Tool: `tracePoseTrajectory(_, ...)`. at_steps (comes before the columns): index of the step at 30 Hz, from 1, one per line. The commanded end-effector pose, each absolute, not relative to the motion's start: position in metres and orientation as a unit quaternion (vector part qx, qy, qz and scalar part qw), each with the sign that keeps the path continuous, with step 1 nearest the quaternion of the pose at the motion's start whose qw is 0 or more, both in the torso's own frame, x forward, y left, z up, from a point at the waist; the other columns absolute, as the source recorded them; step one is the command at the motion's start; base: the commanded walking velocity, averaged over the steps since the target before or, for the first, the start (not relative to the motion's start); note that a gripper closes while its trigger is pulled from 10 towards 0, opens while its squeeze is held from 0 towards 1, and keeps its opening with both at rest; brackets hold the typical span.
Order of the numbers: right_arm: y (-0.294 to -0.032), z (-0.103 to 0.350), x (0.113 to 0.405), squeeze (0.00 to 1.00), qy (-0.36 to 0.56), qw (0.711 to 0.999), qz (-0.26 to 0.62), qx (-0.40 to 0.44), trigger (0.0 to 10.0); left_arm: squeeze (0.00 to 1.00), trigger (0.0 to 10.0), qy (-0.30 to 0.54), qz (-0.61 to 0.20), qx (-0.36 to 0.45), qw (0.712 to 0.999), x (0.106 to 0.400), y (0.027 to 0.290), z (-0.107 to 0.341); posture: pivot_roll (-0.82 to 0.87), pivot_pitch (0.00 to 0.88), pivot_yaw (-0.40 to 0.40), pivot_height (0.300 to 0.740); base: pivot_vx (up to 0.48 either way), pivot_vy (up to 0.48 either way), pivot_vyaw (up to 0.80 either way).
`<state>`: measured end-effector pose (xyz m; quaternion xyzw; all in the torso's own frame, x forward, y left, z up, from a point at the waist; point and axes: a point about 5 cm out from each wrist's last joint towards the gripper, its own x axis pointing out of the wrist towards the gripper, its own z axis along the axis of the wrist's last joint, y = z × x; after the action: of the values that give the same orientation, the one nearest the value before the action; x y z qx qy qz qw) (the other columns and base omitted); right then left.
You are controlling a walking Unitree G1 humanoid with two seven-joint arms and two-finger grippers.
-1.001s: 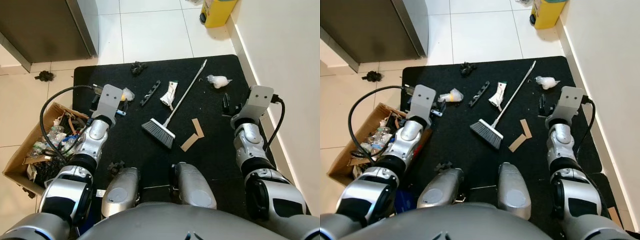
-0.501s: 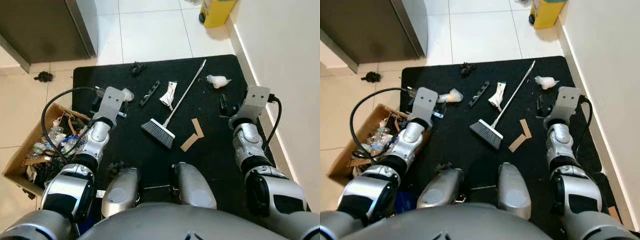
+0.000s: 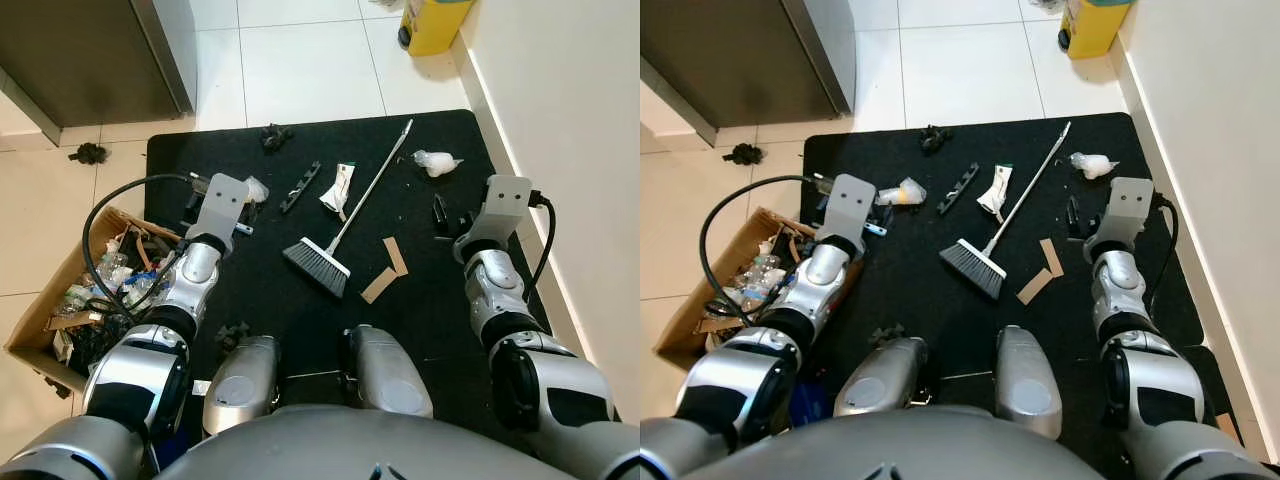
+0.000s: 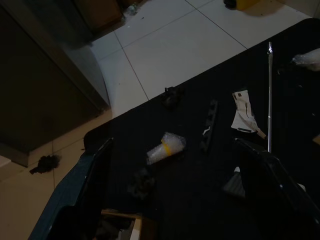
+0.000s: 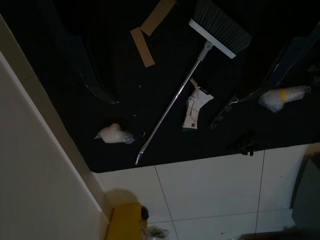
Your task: Sweep floor
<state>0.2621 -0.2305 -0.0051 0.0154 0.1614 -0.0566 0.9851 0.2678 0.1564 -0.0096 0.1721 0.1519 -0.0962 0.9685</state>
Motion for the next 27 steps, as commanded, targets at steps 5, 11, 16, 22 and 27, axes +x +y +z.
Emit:
tracePoseTrajectory(5,-0.2342,-0.0053,0.2611,0.00,0.162,0.985,-0.059,0.015,10.0,0.00,10.0,0.160,-0.102,0.168,0.967,0.2653,0.1549,-0.0131,0.03,0.000,-0.009,0.740,0.000,0.000,0.00)
tracePoseTrajectory(11,-0.2315,-0.0043,0.2621,0.00,0.157,0.986,-0.054,0.009,10.0,0.00,10.0,0.159,-0.103,0.173,0.966,0.2663,0.1577,-0.0120,0.05,0.000,0.004,0.740,0.000,0.000,0.00)
tracePoseTrajectory(16,-0.2279,-0.0023,0.2644,0.00,0.148,0.988,-0.054,0.003,10.0,0.00,10.0,0.156,-0.102,0.182,0.966,0.2683,0.1609,-0.0103,0.04,0.000,0.022,0.740,0.000,0.000,0.00)
tracePoseTrajectory(22,-0.2261,-0.0017,0.2654,0.00,0.145,0.988,-0.053,0.002,10.0,0.00,10.0,0.154,-0.102,0.185,0.965,0.2693,0.1623,-0.0095,0.05,0.000,0.022,0.740,0.000,0.000,0.00)
tracePoseTrajectory(27,-0.2259,-0.0015,0.2660,0.00,0.145,0.988,-0.052,0.002,10.0,0.00,10.0,0.153,-0.103,0.186,0.965,0.2701,0.1618,-0.0090,0.04,0.000,0.017,0.740,0.000,0.000,0.00)
